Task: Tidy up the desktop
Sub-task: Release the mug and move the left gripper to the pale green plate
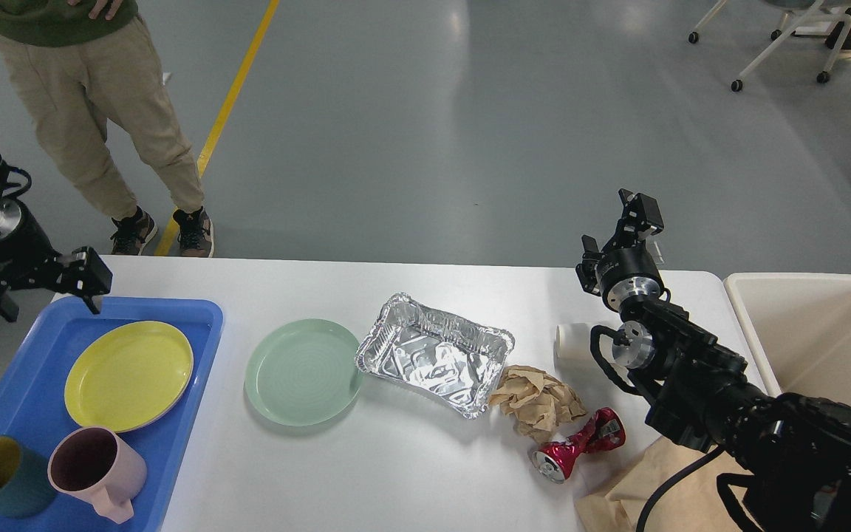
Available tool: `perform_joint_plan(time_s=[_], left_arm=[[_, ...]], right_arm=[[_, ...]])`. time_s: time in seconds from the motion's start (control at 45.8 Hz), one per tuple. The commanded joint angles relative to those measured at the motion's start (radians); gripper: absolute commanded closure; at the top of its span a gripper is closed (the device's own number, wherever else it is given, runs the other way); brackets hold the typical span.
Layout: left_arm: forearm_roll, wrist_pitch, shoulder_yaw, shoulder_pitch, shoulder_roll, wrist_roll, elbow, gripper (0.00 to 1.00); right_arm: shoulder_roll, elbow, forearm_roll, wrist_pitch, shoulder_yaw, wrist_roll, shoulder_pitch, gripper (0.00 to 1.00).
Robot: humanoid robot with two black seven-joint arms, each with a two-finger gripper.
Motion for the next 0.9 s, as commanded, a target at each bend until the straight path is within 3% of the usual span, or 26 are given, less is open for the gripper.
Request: perform_joint_plan(time_s=[0.0,0.284,0.415,0.677,0.874], left_arm=[[-0.001,0.000,0.042,-0.109,-0.043,0.000,-0.039,0.05],[-0.001,0.000,0.048,-0.313,-0.062,0.000,-0.111,0.05],[-0.008,0.000,0.034,-0.305,-0.096,0.000,-0.107,0.05],[-0.018,0.000,-0.063,0.043,-0.203,0.008,0.014,0.05],[-0.018,0.000,-0.165,0.256,-0.241,0.013,0.197,0.05]], right_arm=[[0.000,0.000,0.000,0.000,0.000,0.000,0.000,0.00],[0.000,0.000,0.000,0.000,0.000,0.000,0.000,0.00],[0.000,0.000,0.000,0.000,0.000,0.000,0.000,0.00],[0.000,0.000,0.000,0.000,0.000,0.000,0.000,0.00],[0.000,0.000,0.000,0.000,0.000,0.000,0.000,0.00]])
